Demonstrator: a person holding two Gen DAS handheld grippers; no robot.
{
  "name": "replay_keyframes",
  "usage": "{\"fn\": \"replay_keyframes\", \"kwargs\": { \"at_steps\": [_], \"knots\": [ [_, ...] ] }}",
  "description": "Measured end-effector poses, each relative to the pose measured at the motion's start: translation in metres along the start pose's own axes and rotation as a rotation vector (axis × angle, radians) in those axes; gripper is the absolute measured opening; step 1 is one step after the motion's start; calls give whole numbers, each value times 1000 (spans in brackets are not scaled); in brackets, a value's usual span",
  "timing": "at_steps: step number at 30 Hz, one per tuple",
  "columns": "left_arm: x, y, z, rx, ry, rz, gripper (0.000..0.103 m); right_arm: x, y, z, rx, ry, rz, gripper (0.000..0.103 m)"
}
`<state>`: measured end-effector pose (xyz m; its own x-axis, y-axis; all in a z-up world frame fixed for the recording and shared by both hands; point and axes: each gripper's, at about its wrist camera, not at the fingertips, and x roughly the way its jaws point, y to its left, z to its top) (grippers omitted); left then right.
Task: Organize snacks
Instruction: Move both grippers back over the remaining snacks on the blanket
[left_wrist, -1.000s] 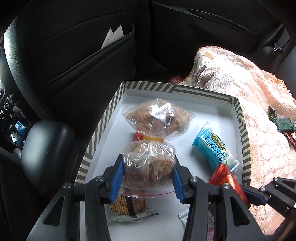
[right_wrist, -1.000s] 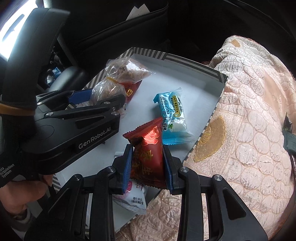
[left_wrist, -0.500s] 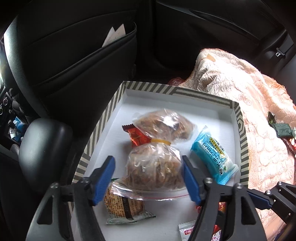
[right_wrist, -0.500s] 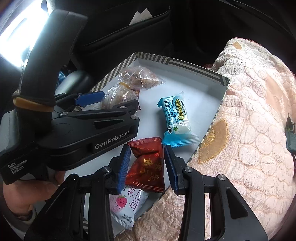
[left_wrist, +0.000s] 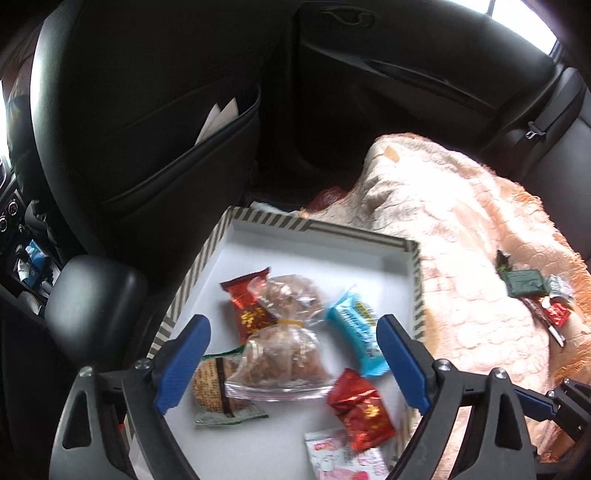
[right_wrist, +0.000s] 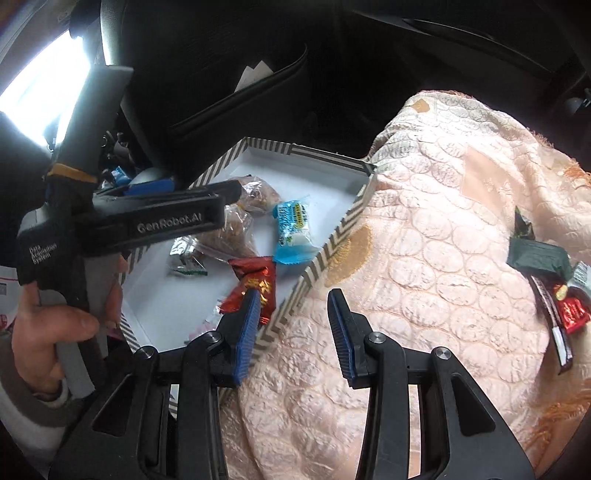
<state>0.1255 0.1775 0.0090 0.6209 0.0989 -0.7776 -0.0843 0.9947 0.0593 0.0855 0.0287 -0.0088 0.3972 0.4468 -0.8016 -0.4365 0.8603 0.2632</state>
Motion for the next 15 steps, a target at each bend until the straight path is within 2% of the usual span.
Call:
{"fn": "replay_keyframes", "kwargs": {
  "at_steps": [5,15],
  "knots": [
    [-9,-31,-2,45,-5,-44,94,-27,-32,-23,35,-6,-54,37],
    [-6,-112,-8,164,36,-138,94,-69,-109,-45,193,-58,-197,37]
  ]
}}
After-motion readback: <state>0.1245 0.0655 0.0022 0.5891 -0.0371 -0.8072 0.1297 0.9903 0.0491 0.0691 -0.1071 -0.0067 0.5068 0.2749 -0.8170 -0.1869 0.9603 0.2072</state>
